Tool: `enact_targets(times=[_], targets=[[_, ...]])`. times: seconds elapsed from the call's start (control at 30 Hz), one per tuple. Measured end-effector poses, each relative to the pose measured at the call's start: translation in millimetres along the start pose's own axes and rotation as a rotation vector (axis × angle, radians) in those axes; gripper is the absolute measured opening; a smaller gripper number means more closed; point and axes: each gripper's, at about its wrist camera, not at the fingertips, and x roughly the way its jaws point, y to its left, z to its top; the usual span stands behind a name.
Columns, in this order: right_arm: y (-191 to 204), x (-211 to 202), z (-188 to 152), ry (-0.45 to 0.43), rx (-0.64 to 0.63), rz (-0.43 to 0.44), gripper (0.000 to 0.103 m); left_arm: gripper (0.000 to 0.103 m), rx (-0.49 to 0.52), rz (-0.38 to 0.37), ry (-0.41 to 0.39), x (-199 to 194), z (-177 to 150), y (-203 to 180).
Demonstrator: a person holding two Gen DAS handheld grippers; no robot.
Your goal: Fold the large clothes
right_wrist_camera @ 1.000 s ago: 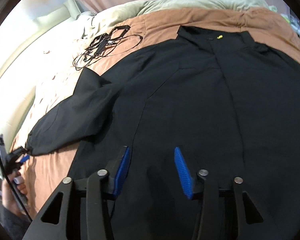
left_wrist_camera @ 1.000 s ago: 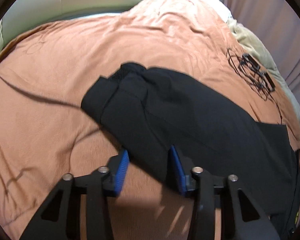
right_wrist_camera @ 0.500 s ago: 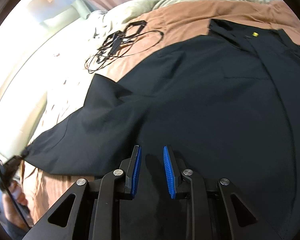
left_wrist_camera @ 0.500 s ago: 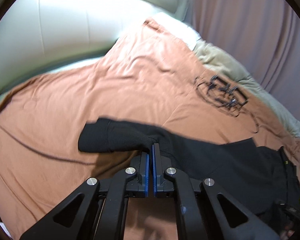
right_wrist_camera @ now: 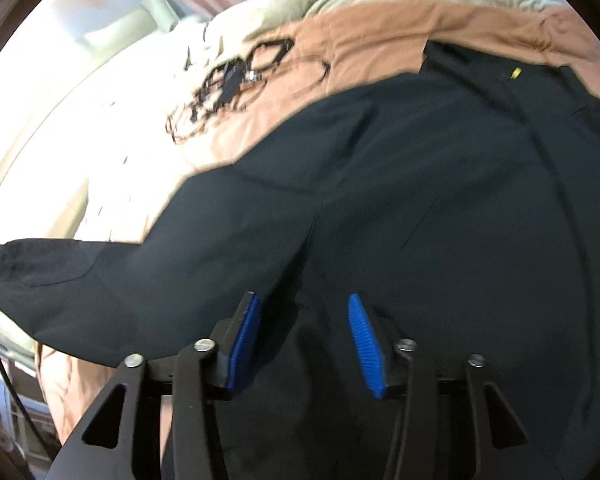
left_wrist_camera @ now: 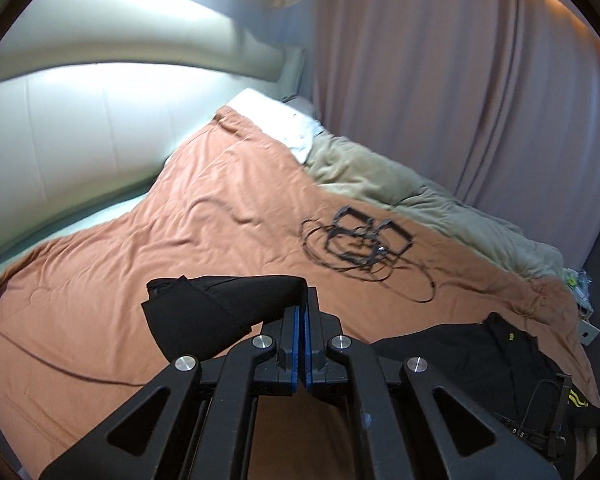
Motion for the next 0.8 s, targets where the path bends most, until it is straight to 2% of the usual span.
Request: enact_targets(times=[0.1, 0.17, 0.33, 0.5, 0.8], targets=[[-4.9, -30.1, 5.2, -0.037, 0.013, -0.004, 0.050, 0.004, 0.012, -0.044, -0.019, -9.7, 10.4, -23.9], [-12.8, -48.1, 7.5, -0.059, 0.042, 0.003, 0.054, 0.004, 0.026, -0.081, -0.033, -17.2, 18.0, -43.4], [-42.9, -101.1, 5.0, -0.133, 0.087, -0.040, 0.058, 0.004, 0.081, -0.164, -0.073, -39.1, 34.0, -95.4], [-74.8, -136.3, -4.6, -0.182, 0.127, -0.088, 0.066, 0.004, 0.134, -0.238, -0.090, -52.7, 43.6, -146.4], [-126.5, -186.0, -30.5, -0.224, 0.203, -0.130, 0.068, 0.004, 0.241, -0.346, -0.083, -61.1, 47.2, -239.2]])
